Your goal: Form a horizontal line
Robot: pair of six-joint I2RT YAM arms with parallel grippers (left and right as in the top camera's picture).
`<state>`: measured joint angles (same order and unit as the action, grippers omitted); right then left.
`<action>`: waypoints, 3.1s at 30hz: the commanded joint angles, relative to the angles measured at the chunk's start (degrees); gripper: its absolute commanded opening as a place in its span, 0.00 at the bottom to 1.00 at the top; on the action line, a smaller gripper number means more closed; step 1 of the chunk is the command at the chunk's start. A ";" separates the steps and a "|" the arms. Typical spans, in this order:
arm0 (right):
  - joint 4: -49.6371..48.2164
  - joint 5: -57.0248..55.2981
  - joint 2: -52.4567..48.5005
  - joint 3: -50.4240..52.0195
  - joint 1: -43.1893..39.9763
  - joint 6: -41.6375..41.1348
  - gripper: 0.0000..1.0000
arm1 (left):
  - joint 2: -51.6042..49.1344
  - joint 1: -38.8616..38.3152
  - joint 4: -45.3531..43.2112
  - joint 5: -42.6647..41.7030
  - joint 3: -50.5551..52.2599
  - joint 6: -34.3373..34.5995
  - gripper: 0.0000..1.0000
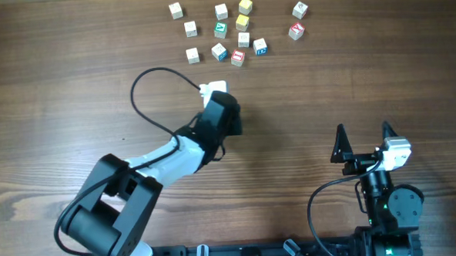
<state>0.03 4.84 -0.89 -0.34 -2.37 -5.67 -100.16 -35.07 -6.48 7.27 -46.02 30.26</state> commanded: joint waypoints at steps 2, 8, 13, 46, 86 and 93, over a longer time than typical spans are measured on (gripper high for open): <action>-0.15 -0.37 0.46 0.02 -0.17 1.03 1.00 | -2.51 -2.43 0.04 0.57 -5.68 2.21 0.26; -0.15 -0.37 0.46 0.02 -0.17 1.03 1.00 | -8.17 -4.17 1.57 -0.37 -11.58 3.50 0.24; -0.15 -0.37 0.46 0.02 -0.17 1.03 1.00 | -13.55 -6.14 1.95 -2.29 -15.19 3.50 0.25; -0.15 -0.37 0.46 0.02 -0.17 1.03 1.00 | -14.34 -9.44 -2.93 -4.17 -16.70 6.45 0.63; -0.15 -0.37 0.46 0.02 -0.17 1.03 1.00 | -12.31 -11.67 2.67 -5.51 -16.70 17.09 0.55; -0.15 -0.37 0.46 0.02 -0.17 1.03 1.00 | -7.34 -10.05 9.14 -4.26 -16.70 16.24 0.55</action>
<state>0.03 4.86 -0.89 -0.34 -2.37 -5.67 -112.44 -46.48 0.14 2.02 -61.91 46.85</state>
